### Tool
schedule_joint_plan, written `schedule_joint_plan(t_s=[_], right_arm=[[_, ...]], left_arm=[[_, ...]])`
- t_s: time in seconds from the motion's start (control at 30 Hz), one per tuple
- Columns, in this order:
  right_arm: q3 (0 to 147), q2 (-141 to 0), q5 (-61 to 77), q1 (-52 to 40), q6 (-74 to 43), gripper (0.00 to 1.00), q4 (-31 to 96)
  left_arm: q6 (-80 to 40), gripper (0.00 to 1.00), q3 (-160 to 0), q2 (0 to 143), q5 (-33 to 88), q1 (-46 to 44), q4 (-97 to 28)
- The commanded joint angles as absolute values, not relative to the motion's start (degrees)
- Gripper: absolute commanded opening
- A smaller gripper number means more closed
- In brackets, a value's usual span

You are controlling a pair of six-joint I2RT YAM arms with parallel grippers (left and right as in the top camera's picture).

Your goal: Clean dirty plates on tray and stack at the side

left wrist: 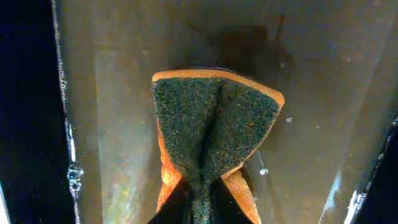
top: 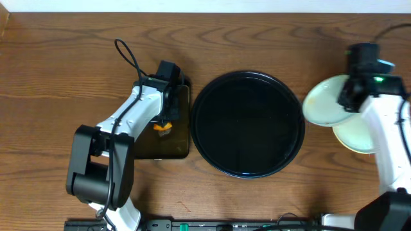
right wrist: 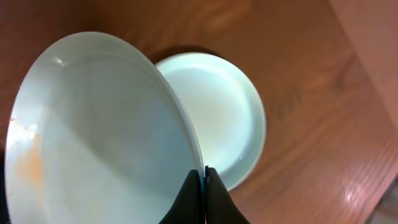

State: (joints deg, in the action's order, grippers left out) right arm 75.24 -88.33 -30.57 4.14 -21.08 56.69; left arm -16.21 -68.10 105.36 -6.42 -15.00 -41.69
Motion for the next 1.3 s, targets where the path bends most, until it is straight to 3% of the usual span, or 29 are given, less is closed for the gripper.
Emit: schedule_joint_plan(t_s=[0.0, 0.03, 0.07, 0.17, 0.37, 0.43, 0.5, 0.67, 0.9, 1.03, 1.1, 1.27], right_arm=[[75.3, -87.2, -24.9, 11.7, -22.7, 0.01, 57.1], [75.3, -87.2, -24.0, 13.3, -22.7, 0.01, 57.1], [75.2, -87.2, -22.8, 16.2, -22.7, 0.01, 57.3], [75.2, -87.3, -21.5, 19.7, -22.7, 0.01, 57.5], [75.2, -87.3, -21.5, 24.1, -22.7, 0.01, 57.5], [75.2, -87.3, -19.7, 25.1, -22.7, 0.24, 56.9], [75.2, -87.3, -17.0, 25.5, -22.7, 0.35, 56.8], [75.2, -87.3, -7.8, 25.4, -20.6, 0.38, 57.5], [75.2, -87.3, 17.1, 22.2, -4.1, 0.5, 58.8], [75.2, -87.3, 18.3, 17.3, -0.4, 0.65, 60.2], [75.2, -87.3, 18.2, 13.8, 1.9, 0.99, 61.0], [75.2, -87.3, 15.3, 8.0, 1.6, 0.99, 63.3]], left_arm=[[-15.2, 0.16, -67.8, 105.6, -7.8, -14.7, -41.6], [-15.2, 0.17, -67.8, 105.6, -7.8, -14.7, -41.7], [-15.2, 0.32, -67.8, 105.6, -7.7, -14.7, -41.9], [-15.2, 0.51, -67.9, 105.3, -6.6, -14.7, -42.7], [-15.2, 0.6, -68.9, 101.2, -5.4, -14.7, -44.9], [-15.2, 0.66, -68.9, 97.7, -5.4, -14.7, -45.6], [-15.2, 0.69, -68.9, 95.0, -5.4, -14.7, -46.4], [-15.2, 0.71, -68.9, 89.2, -5.4, -14.7, -49.5], [-15.2, 0.77, -68.9, 82.9, -5.4, -14.7, -50.8], [-15.3, 0.78, -68.9, 82.3, -4.9, -14.7, -52.5], [-15.3, 0.78, -68.9, 82.3, -3.9, -14.7, -55.0], [-15.3, 0.78, -68.9, 82.3, 0.9, -14.7, -60.2]])
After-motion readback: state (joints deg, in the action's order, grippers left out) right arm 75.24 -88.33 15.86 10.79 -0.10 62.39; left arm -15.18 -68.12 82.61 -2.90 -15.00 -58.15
